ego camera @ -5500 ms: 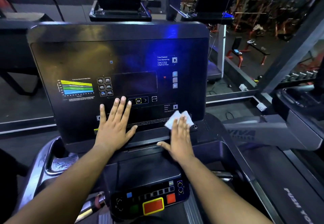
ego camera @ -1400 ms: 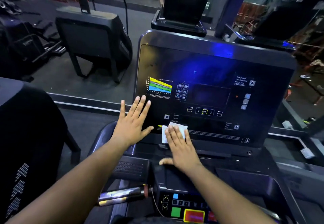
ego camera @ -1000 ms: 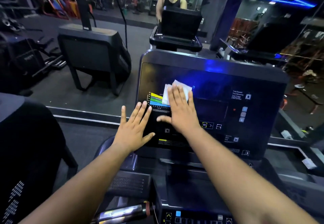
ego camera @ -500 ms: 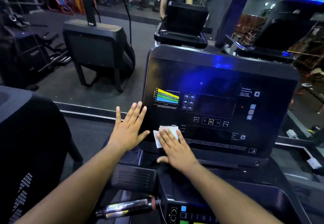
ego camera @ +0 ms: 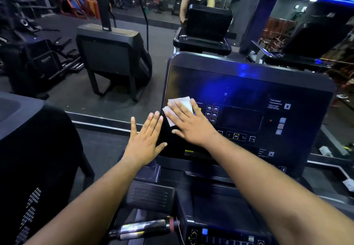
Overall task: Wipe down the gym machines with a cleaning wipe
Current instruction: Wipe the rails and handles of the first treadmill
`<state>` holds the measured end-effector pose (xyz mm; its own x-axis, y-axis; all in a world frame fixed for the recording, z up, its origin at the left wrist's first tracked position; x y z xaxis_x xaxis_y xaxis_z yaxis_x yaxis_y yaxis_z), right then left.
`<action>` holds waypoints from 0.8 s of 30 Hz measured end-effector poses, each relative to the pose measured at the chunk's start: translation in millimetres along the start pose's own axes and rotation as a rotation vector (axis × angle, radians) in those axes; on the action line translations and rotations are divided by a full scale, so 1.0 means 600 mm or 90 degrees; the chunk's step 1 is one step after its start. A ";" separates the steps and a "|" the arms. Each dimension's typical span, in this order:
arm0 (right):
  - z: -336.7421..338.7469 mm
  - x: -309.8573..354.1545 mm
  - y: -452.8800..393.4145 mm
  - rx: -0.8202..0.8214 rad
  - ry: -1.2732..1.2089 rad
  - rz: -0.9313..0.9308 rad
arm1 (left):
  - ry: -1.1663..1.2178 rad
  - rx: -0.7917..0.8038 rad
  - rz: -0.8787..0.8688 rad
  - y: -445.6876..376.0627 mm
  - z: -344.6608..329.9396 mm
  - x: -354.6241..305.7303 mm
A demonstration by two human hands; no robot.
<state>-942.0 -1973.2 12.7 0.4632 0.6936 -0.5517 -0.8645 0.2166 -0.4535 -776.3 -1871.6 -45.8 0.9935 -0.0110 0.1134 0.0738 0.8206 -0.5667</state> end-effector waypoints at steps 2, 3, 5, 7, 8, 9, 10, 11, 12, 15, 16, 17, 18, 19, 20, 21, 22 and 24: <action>0.003 -0.032 -0.013 -0.021 0.028 0.049 | 0.007 0.005 0.006 0.008 -0.006 -0.002; 0.015 -0.056 -0.033 -0.046 0.044 -0.004 | 0.010 0.009 0.010 0.009 -0.008 -0.002; 0.038 -0.110 -0.075 -0.046 0.035 -0.182 | 0.012 0.019 0.015 0.011 -0.013 -0.001; 0.049 -0.131 -0.105 -0.020 0.020 -0.274 | 0.011 0.023 0.018 0.011 -0.013 0.000; 0.049 -0.124 -0.110 -0.013 0.016 -0.281 | 0.010 0.023 0.019 0.011 -0.011 0.001; 0.048 -0.110 -0.109 -0.008 0.012 -0.275 | 0.008 0.022 0.020 0.012 -0.010 0.002; 0.043 -0.088 -0.099 -0.004 0.001 -0.257 | 0.007 0.018 0.025 0.015 -0.009 0.004; 0.035 -0.062 -0.081 -0.006 -0.009 -0.230 | 0.007 0.014 0.031 0.018 -0.008 0.005; 0.024 -0.029 -0.055 -0.004 -0.021 -0.204 | 0.009 0.012 0.038 0.024 -0.008 0.007; -0.008 0.076 0.042 0.018 -0.049 -0.131 | 0.027 0.003 0.059 0.044 -0.015 0.010; -0.016 0.110 0.073 0.035 -0.061 -0.106 | 0.032 0.004 0.064 0.053 -0.019 0.011; -0.023 0.142 0.103 0.059 -0.074 -0.086 | 0.037 0.009 0.065 0.064 -0.025 0.009; -0.029 0.169 0.129 0.087 -0.082 -0.072 | 0.041 0.013 0.067 0.074 -0.029 0.006; -0.034 0.191 0.149 0.113 -0.088 -0.067 | 0.045 0.016 0.064 0.083 -0.032 0.002; -0.037 0.211 0.168 0.140 -0.095 -0.071 | 0.052 0.020 0.056 0.092 -0.035 -0.005; -0.038 0.222 0.183 0.161 -0.101 -0.073 | 0.058 0.020 0.046 0.099 -0.037 -0.011; -0.038 0.231 0.201 0.180 -0.103 -0.079 | 0.064 0.023 0.036 0.107 -0.039 -0.019; -0.036 0.230 0.233 0.212 -0.097 -0.086 | 0.066 0.030 0.015 0.115 -0.040 -0.033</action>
<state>-994.8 -1862.2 -142.0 0.5651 0.7316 -0.3813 -0.8249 0.5073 -0.2493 -789.1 -1828.8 -106.7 0.9987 -0.0482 0.0138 0.0482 0.8470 -0.5294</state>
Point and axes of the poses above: each hand's wrist, its own y-axis away from the middle knuckle, its own z-axis out of the back of the hand, x = y × z, the point moved 4 cm from there along -y, towards the middle knuckle, and after that the axes turned 7 degrees about -x, right-handed, at the moved point
